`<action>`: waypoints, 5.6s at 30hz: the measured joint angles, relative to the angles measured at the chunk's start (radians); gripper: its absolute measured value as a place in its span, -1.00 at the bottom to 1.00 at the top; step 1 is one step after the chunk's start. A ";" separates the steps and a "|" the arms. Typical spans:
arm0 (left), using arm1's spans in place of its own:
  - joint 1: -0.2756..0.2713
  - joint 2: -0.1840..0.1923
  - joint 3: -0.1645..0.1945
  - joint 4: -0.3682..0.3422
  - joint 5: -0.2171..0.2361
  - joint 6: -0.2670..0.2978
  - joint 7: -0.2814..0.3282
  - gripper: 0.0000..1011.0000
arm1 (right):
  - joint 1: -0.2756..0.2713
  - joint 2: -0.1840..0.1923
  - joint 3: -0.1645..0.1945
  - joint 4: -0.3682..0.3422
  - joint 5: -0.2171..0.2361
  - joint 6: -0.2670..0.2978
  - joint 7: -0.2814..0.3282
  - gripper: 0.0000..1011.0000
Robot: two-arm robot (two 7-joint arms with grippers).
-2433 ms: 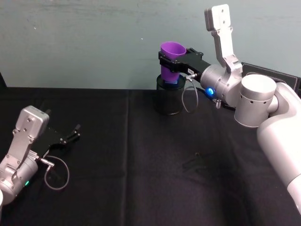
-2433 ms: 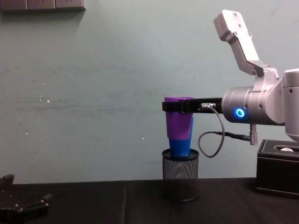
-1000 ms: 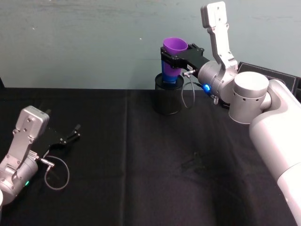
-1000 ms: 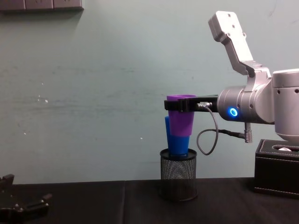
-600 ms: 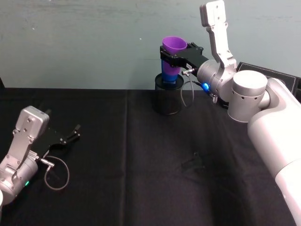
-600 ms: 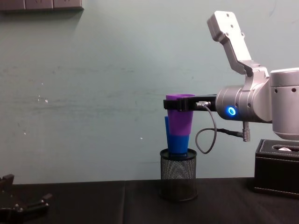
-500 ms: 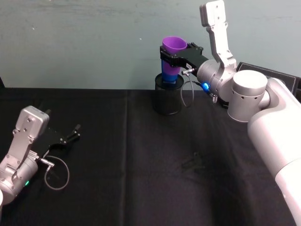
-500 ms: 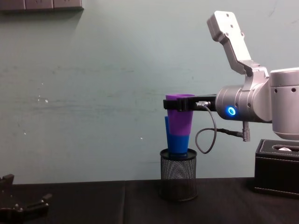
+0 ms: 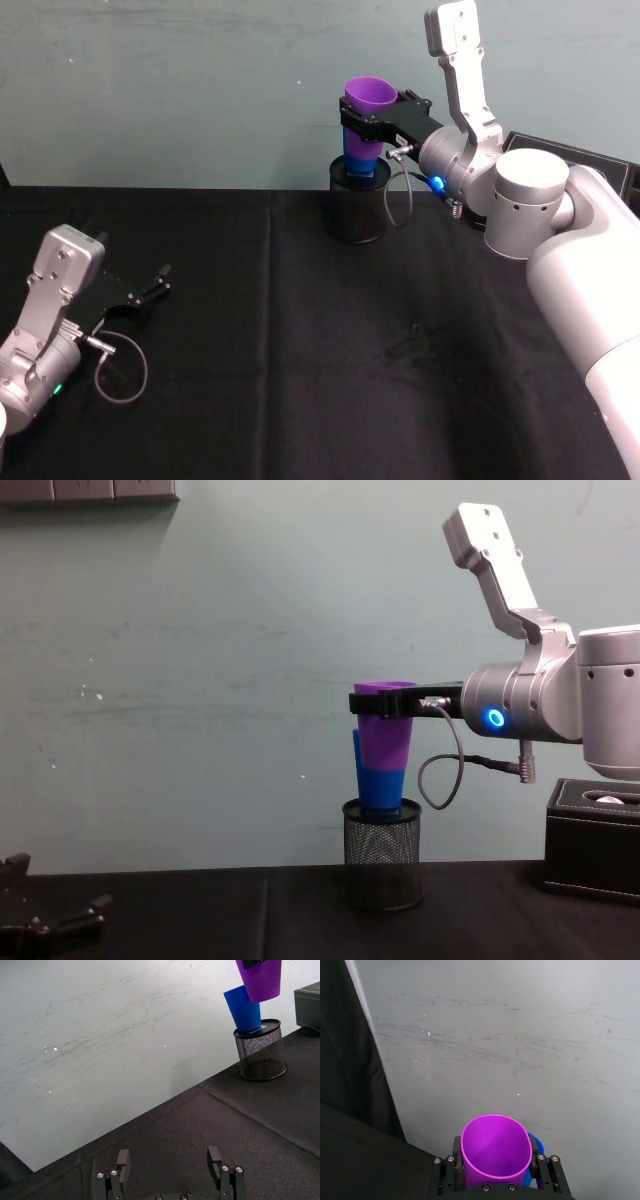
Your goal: Pick up one cup with a gripper and tap it against the other cup.
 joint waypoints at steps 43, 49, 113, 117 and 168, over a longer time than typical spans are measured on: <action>0.000 0.000 0.000 0.000 0.000 0.000 0.000 1.00 | -0.002 0.001 -0.001 -0.002 0.001 0.001 0.000 0.45; 0.000 0.000 0.000 0.000 0.000 0.000 0.000 1.00 | -0.002 0.001 -0.001 -0.002 0.001 0.001 0.000 0.45; 0.000 0.000 0.000 0.000 0.000 0.000 0.000 1.00 | -0.002 0.001 -0.001 -0.002 0.001 0.001 0.000 0.45; 0.000 0.000 0.000 0.000 0.000 0.000 0.000 1.00 | -0.002 0.001 -0.001 -0.002 0.001 0.001 0.000 0.45; 0.000 0.000 0.000 0.000 0.000 0.000 0.000 1.00 | -0.176 0.139 -0.011 -0.332 0.076 0.135 0.141 0.45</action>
